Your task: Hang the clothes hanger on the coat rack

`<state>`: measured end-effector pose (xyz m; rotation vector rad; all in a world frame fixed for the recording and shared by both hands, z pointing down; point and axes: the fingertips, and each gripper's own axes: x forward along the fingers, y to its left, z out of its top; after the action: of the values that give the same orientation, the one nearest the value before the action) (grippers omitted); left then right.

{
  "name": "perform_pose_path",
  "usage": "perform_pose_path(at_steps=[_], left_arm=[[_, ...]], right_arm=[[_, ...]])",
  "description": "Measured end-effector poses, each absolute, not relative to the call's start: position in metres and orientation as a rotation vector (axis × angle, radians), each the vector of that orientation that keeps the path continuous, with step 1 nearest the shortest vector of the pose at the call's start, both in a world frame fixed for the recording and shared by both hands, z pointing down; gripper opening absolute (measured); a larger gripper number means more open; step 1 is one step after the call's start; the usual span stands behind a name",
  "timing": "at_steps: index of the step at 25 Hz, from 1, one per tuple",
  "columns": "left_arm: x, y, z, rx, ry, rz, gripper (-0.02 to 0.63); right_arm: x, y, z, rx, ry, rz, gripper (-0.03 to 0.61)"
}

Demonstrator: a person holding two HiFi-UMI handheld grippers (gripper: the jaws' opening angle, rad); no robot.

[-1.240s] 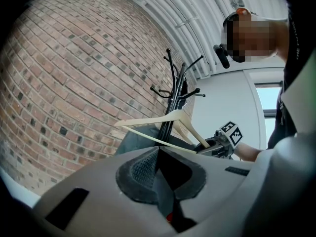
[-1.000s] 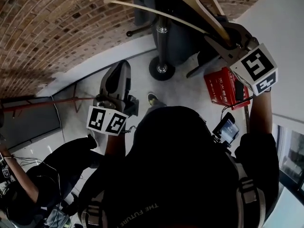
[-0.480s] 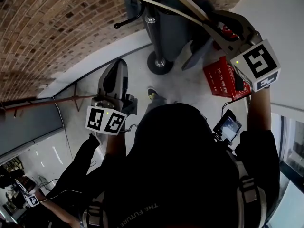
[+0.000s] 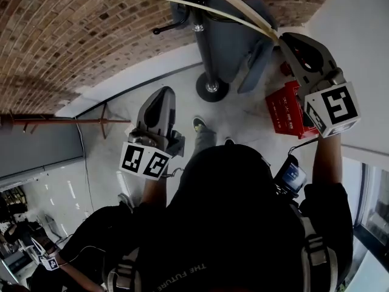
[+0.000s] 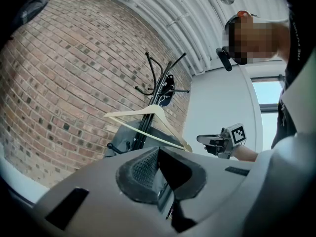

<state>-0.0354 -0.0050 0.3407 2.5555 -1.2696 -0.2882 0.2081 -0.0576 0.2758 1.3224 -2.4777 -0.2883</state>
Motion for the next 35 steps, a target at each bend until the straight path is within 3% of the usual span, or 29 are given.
perform_pose_path(at_steps=[16, 35], left_arm=[[-0.015, 0.054, 0.343, 2.545, -1.324, -0.28, 0.02], [-0.039, 0.071, 0.339, 2.528, -1.411, -0.292, 0.02]], right_arm=[[0.224, -0.001, 0.299, 1.315, -2.542, -0.238, 0.018], [0.191, -0.003, 0.297, 1.211, -2.585, -0.292, 0.018]])
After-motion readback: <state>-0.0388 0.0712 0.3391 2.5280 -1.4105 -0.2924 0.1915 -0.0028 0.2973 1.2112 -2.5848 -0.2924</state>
